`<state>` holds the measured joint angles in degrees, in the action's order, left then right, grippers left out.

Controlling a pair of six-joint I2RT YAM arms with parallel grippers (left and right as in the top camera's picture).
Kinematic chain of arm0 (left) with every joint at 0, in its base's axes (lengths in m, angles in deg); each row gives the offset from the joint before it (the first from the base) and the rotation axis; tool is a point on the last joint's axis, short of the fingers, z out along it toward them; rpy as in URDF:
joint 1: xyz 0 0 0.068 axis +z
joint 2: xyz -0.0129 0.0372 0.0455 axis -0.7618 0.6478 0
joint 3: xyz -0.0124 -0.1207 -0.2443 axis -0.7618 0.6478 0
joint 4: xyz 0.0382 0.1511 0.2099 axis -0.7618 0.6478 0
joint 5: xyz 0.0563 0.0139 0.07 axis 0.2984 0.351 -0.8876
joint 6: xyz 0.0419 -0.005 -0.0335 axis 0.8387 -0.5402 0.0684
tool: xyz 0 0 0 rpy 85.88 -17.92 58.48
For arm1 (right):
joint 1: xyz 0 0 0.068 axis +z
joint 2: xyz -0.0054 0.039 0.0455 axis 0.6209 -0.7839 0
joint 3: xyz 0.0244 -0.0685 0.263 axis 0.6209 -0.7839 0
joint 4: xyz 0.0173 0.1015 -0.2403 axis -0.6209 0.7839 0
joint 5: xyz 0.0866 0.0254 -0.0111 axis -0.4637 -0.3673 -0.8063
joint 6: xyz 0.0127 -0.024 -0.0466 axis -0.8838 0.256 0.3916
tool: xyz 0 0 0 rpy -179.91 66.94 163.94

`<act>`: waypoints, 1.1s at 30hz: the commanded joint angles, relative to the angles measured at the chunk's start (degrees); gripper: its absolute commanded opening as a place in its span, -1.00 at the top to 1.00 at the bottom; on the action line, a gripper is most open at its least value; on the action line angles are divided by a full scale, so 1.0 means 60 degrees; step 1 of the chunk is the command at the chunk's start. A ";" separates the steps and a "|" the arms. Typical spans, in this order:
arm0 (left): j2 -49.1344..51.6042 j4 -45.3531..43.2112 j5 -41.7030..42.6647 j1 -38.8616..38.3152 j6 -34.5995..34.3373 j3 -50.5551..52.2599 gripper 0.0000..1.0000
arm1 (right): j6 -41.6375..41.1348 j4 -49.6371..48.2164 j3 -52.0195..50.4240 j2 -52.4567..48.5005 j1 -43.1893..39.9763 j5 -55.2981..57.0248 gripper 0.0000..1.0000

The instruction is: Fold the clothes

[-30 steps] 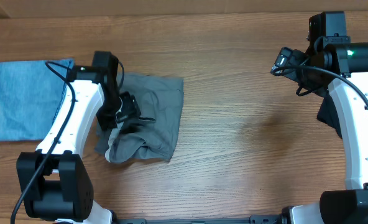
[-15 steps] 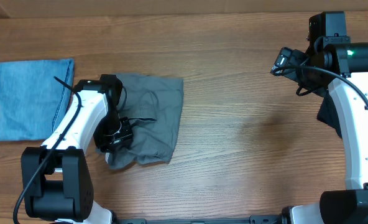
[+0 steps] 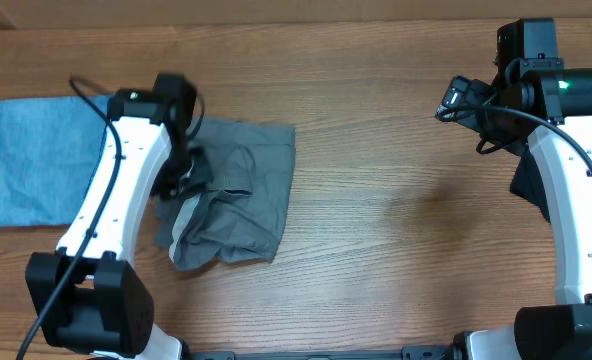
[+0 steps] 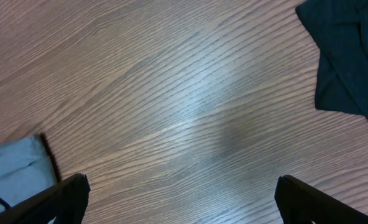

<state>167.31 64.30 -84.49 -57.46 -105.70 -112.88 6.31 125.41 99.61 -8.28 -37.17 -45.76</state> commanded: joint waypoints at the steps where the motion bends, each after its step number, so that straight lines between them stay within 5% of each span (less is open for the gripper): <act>1: 0.0011 -0.0619 -0.0226 -0.1075 0.1818 -0.0754 0.03 | -0.0051 -0.0044 -0.0022 -0.0026 -0.0011 -0.0022 -1.00; 4: 0.0044 -0.1195 -0.1235 -0.1774 0.2277 -0.0546 -0.27 | -0.0051 -0.0044 -0.0022 -0.0026 -0.0011 -0.0022 -1.00; 10: 0.0572 -0.1399 -0.3166 -0.2346 0.2772 -0.0015 -0.23 | -0.0051 -0.0044 -0.0022 -0.0026 -0.0011 -0.0022 -1.00; 18: 0.1668 -0.1428 -0.3085 -0.2484 0.4462 0.0040 -0.24 | -0.0051 -0.0047 -0.0022 -0.0026 -0.0011 -0.0022 -1.00; 33: 0.1763 -0.1854 -0.2277 -0.3286 0.5763 0.0098 -0.34 | -0.0051 -0.0044 -0.0022 -0.0026 -0.0011 -0.0022 -1.00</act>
<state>177.91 53.40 -98.70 -75.47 -73.98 -113.05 6.31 125.43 99.61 -8.28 -37.17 -45.76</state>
